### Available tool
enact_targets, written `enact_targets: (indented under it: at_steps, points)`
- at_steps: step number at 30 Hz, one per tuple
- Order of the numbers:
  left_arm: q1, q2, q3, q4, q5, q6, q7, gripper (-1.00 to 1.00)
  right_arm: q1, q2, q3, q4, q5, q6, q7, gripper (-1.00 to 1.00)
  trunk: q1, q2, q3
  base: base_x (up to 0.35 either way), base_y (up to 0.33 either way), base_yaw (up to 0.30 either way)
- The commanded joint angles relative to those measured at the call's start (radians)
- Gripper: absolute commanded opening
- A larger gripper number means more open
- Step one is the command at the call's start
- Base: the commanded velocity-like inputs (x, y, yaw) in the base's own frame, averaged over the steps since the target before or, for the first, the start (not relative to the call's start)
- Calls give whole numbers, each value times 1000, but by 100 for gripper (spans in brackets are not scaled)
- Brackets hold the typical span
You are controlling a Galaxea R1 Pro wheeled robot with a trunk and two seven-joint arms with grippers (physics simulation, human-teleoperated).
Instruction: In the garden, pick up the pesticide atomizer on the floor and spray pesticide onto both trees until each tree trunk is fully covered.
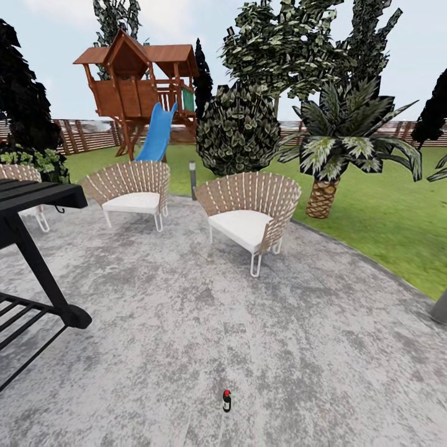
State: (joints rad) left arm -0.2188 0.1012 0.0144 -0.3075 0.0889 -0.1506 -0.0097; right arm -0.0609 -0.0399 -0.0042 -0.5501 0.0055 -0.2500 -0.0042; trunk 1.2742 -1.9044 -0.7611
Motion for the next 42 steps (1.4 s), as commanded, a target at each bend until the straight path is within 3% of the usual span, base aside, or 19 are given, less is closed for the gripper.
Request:
enact_targets:
  at_steps: [1,42]
  points:
    - [-1,0,-1,1,9,-3,-1,100,-1,0,0,0,1,-3,0,100,4,-8,-4,0,0,0]
    - [-1,-3,-2,2,9,-3,-1,100,-1,0,0,-1,1,-3,0,100,161,-295,-133,0,0,0]
